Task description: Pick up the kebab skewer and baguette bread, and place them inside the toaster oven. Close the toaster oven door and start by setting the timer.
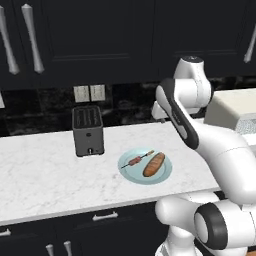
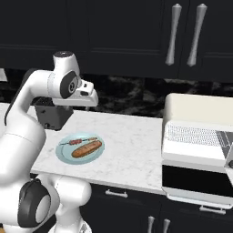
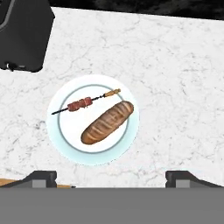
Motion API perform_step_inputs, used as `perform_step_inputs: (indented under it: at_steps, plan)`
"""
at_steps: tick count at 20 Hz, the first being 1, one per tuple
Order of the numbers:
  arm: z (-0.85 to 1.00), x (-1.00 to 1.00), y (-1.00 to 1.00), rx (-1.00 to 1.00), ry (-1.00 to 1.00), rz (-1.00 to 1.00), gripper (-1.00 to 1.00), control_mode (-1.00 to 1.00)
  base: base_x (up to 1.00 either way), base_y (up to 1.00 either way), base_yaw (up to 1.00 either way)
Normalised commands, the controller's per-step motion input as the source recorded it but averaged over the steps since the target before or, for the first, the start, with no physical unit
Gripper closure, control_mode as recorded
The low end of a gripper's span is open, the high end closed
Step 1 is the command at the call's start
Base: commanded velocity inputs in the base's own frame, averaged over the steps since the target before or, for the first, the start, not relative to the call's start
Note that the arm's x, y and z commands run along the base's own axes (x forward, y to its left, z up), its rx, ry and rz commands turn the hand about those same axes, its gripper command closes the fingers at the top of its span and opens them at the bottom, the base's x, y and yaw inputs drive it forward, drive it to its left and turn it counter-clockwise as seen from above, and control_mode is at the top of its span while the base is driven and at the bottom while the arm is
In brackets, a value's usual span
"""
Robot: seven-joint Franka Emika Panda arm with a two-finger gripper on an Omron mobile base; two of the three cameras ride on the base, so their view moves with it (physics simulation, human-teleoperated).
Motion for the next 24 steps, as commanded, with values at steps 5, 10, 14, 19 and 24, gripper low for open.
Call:
perform_step_inputs:
  at_steps: [5,10,14,19,24]
  plan:
    - [0.00,0.00,0.00,0.00,0.00,0.00,-1.00,1.00,0.00,-0.80,0.00]
    - [0.00,0.00,0.00,0.00,0.00,0.00,-1.00,1.00,0.00,-0.63,0.00]
    - [0.00,0.00,0.00,0.00,0.00,0.00,-1.00,1.00,0.05,-0.29,0.00]
    - [0.00,0.00,0.00,0.00,0.00,0.00,-1.00,1.00,0.00,0.00,0.00]
    - [0.00,0.00,0.00,0.00,0.00,0.00,-1.00,1.00,0.00,0.00,0.00]
